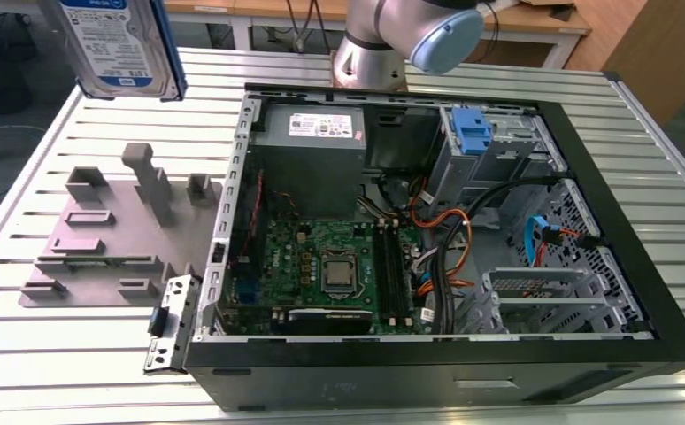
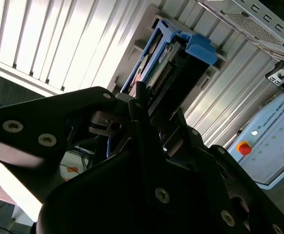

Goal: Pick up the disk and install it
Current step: 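Pick up the disk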

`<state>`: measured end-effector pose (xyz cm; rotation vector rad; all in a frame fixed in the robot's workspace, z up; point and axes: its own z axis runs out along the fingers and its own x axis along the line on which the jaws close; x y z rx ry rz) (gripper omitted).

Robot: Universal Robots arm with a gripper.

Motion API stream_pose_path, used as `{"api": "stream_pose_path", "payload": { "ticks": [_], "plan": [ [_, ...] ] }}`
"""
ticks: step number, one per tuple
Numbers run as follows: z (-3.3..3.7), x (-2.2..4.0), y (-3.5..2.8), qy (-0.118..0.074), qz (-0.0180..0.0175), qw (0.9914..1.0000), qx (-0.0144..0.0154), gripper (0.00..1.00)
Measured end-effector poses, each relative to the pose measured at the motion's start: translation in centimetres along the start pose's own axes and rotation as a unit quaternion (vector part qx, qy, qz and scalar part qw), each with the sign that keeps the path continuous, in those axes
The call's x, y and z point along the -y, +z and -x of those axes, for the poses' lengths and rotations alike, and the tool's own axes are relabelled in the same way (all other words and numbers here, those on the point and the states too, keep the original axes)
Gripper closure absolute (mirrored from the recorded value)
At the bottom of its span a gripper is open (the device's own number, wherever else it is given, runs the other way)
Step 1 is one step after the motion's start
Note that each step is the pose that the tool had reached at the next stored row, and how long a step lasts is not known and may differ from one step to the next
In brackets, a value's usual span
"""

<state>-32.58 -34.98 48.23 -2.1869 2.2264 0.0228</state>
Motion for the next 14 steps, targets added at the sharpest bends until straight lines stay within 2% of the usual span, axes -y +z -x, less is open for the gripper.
{"api": "stream_pose_path", "payload": {
  "ticks": [8,14],
  "plan": [
    [0.02,1.09,0.01,0.000,0.0000,1.00000,0.0000,0.65],
    [0.04,2.18,0.01,0.000,0.0000,1.00000,0.0000,0.65]
  ]
}}
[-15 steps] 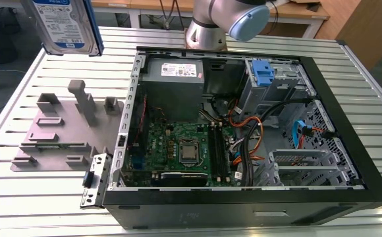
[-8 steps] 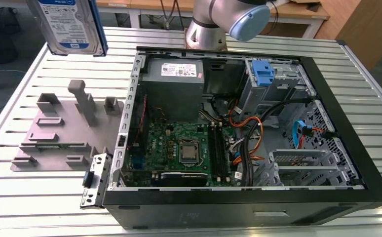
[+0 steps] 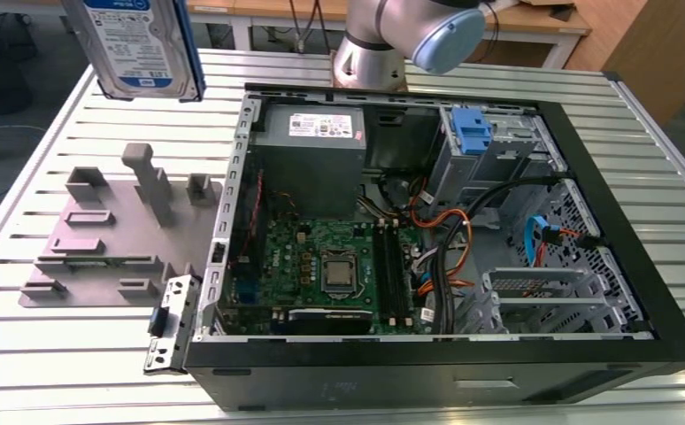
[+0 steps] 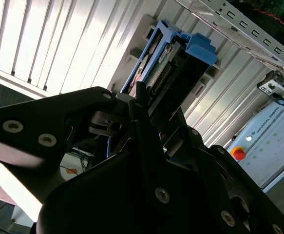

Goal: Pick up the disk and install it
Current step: 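Pick up the disk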

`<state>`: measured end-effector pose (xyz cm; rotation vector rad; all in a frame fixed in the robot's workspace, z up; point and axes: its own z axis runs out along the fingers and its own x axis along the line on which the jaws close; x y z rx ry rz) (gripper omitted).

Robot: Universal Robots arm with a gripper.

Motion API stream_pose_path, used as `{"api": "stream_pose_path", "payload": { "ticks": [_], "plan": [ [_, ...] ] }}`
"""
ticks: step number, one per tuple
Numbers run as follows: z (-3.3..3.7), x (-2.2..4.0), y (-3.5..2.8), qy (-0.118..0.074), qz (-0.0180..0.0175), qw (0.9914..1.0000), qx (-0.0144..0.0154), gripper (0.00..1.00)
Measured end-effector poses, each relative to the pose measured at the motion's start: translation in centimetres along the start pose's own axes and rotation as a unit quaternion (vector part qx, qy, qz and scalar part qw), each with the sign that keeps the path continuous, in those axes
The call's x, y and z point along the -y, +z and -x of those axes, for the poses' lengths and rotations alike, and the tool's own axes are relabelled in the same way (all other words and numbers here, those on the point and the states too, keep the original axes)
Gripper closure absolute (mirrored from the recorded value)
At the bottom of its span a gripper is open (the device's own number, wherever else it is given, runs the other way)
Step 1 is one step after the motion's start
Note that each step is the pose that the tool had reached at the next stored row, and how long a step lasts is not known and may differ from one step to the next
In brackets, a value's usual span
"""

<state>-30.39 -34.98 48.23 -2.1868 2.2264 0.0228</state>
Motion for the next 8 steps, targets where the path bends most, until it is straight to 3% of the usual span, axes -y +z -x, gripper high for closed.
{"api": "stream_pose_path", "payload": {
  "ticks": [8],
  "plan": [
    [0.03,1.67,0.00,0.000,0.0001,1.00000,0.0000,0.65]
  ]
}}
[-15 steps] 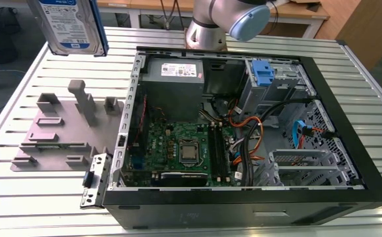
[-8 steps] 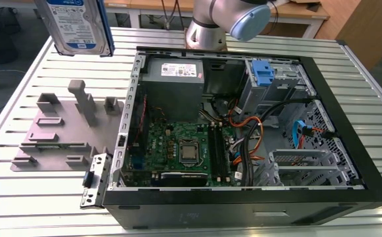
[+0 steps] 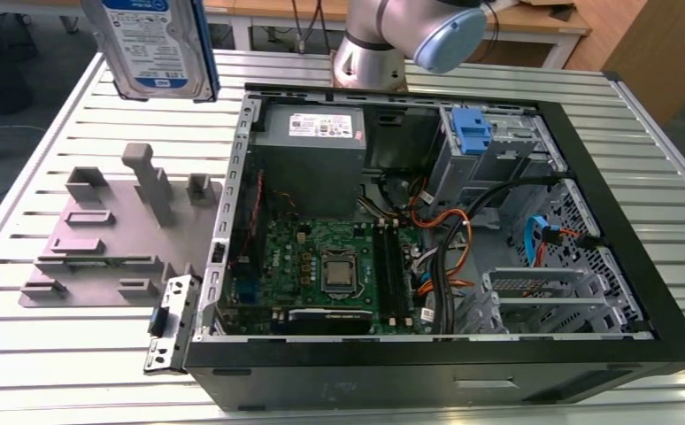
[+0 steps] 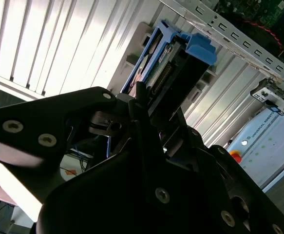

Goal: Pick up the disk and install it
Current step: 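Pick up the disk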

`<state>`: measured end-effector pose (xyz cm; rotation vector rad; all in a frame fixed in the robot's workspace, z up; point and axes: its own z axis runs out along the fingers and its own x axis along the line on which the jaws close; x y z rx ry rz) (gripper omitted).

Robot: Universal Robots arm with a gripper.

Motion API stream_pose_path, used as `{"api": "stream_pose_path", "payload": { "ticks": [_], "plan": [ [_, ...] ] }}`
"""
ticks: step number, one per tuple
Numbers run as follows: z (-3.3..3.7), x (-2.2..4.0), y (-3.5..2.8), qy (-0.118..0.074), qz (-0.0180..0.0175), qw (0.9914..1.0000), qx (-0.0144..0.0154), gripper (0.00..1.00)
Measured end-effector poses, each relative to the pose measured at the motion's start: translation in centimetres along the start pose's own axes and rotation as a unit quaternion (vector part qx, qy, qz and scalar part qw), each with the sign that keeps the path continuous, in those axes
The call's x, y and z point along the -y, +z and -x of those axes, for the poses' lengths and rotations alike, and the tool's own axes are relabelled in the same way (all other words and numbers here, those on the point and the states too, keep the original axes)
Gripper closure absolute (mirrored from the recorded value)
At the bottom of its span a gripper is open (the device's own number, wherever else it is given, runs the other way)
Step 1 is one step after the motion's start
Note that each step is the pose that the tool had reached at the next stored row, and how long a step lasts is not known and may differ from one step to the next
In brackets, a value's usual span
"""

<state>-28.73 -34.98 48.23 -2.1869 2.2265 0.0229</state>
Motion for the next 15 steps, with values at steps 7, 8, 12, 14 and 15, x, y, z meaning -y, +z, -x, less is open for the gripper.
{"api": "stream_pose_path", "payload": {
  "ticks": [7,8,12,14,15],
  "plan": [
    [0.03,1.68,0.01,0.000,-0.0001,1.00000,0.0000,0.65],
    [0.03,1.90,0.01,0.000,0.0000,1.00000,0.0000,0.65],
    [0.05,2.77,0.01,0.000,0.0000,1.00000,0.0000,0.65],
    [0.06,3.21,0.01,0.000,0.0000,1.00000,0.0000,0.65],
    [0.06,3.44,0.02,0.000,-0.0001,1.00000,0.0000,0.65]
  ]
}}
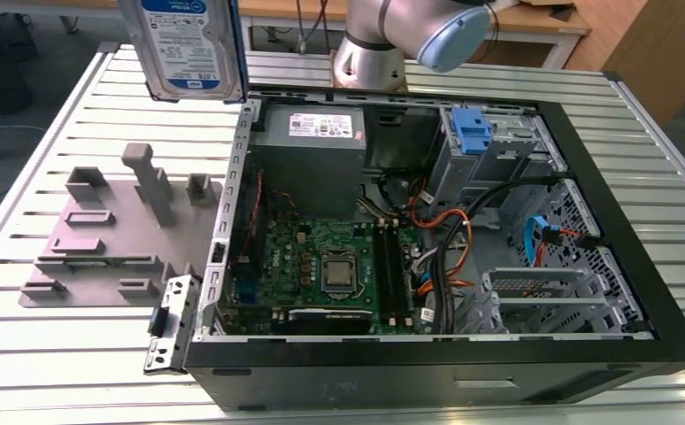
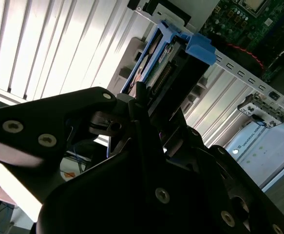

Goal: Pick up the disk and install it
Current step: 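Pick up the disk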

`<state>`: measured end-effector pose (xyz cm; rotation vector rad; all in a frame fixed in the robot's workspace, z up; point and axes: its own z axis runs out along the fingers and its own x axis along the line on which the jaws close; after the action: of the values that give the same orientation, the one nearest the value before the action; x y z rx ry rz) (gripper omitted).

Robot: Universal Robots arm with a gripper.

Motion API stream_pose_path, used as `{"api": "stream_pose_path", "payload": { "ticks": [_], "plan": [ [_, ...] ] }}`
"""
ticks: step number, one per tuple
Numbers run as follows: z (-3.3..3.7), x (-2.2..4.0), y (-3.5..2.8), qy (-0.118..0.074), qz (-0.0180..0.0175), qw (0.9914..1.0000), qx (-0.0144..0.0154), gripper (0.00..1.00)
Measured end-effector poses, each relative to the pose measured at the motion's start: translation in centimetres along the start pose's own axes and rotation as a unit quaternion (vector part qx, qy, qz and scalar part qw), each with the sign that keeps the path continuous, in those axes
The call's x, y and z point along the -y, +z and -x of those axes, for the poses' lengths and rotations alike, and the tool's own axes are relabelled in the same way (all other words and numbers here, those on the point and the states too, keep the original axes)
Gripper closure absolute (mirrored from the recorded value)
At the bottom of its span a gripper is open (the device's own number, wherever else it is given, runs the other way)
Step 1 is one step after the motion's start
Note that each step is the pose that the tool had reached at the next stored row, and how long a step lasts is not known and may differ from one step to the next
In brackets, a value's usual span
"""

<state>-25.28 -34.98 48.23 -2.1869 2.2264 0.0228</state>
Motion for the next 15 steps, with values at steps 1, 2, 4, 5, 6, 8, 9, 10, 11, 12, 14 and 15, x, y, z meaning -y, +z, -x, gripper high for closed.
{"api": "stream_pose_path", "payload": {
  "ticks": [1,2,4,5,6,8,9,10,11,12,14,15],
  "plan": [
    [0.00,0.24,0.00,0.000,0.0000,1.00000,0.0000,0.65],
    [0.01,0.49,0.00,0.000,0.0000,1.00000,0.0000,0.65],
    [0.02,1.06,0.01,0.000,0.0000,1.00000,0.0000,0.65],
    [0.02,1.34,0.00,0.000,0.0000,1.00000,0.0000,0.65],
    [0.03,1.64,0.00,0.000,0.0001,1.00000,0.0000,0.65],
    [0.04,2.25,0.01,0.000,0.0000,1.00000,0.0000,0.65],
    [0.05,2.56,0.01,0.000,0.0000,1.00000,0.0000,0.65],
    [0.05,2.89,0.02,0.000,0.0000,1.00000,0.0000,0.65],
    [0.06,3.20,0.02,0.000,0.0000,1.00000,0.0000,0.65],
    [0.06,3.51,0.02,0.000,0.0000,1.00000,0.0000,0.65],
    [0.08,4.16,0.02,0.000,0.0000,1.00000,0.0000,0.65],
    [0.08,4.50,0.02,0.000,0.0001,1.00000,-0.0001,0.65]
  ]
}}
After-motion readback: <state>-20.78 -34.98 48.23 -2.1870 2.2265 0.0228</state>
